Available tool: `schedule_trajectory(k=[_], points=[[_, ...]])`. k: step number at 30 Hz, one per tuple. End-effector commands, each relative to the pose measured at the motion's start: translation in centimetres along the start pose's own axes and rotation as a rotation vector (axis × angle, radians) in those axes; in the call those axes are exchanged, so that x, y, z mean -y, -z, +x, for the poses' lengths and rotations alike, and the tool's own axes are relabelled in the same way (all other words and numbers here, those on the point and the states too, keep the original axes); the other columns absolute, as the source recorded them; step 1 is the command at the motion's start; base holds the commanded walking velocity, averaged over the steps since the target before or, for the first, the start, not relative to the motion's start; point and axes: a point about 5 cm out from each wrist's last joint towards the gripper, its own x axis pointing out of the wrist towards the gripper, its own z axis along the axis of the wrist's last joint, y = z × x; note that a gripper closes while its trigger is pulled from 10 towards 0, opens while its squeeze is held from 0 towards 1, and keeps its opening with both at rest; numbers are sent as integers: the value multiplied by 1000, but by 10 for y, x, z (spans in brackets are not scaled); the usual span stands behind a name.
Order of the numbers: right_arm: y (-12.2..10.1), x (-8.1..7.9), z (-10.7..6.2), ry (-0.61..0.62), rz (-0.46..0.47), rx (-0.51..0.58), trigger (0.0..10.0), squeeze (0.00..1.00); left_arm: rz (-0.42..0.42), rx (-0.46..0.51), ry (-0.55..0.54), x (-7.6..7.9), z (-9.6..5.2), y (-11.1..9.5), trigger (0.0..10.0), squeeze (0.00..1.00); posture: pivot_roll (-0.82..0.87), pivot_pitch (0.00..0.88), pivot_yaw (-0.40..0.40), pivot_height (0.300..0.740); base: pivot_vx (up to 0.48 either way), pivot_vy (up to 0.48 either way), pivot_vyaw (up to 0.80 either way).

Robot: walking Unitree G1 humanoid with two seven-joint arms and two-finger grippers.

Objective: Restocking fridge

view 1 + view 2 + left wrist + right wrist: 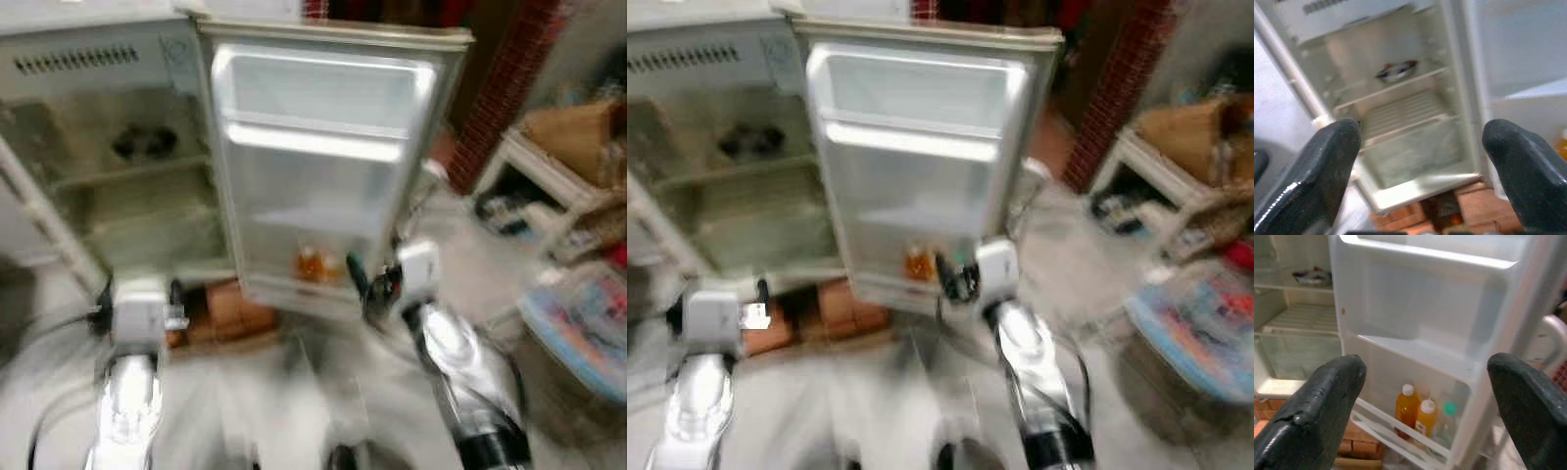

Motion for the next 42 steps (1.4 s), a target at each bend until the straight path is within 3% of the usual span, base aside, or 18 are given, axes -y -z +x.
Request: schedule_trajectory(k=[1, 2, 5, 8, 22, 30, 35, 39, 42], points=[[-11, 1, 6, -3, -20, 41, 10000, 0, -10, -1, 9, 0, -1, 0, 10000, 0, 21, 33, -29, 740, 0, 0, 0], [-15, 12, 8, 59, -69, 47, 10000, 0, -29, 26, 69, 1, -3, -5, 10000, 0, 28, 45, -28, 740, 0, 0, 0], [-14, 19, 10, 100, -71, 40, 10000, 0, -31, 28, 84, 0, -5, -5, 10000, 0, 30, 46, -26, 740, 0, 0, 0], [-15, 18, 10, 93, -28, 50, 10000, 0, -42, 27, 104, 0, -7, -4, 10000, 0, 33, 48, -26, 740, 0, 0, 0], [-16, 7, 10, 50, -22, 65, 10000, 0, -55, 16, 135, -1, -11, -3, 10000, 0, 45, 44, -26, 740, 374, 0, 176], [-19, 10, 13, 57, -24, 71, 10000, 0, -48, 13, 134, -2, -11, -3, 10000, 0, 49, 43, -25, 740, 465, 0, 658], [-20, 14, 13, 74, -5, 79, 10000, 0, -45, 13, 126, -1, -11, -3, 10000, 0, 51, 42, -24, 740, 274, 0, 0], [-17, 11, 8, 36, 4, 90, 10000, 0, -42, 12, 126, -1, -10, -4, 10000, 0, 53, 41, -27, 740, 0, 0, 0], [-12, 3, 2, -77, 46, 59, 10000, 0, -43, 9, 131, -1, -11, -3, 10000, 0, 53, 40, -26, 740, 0, 0, 0]])
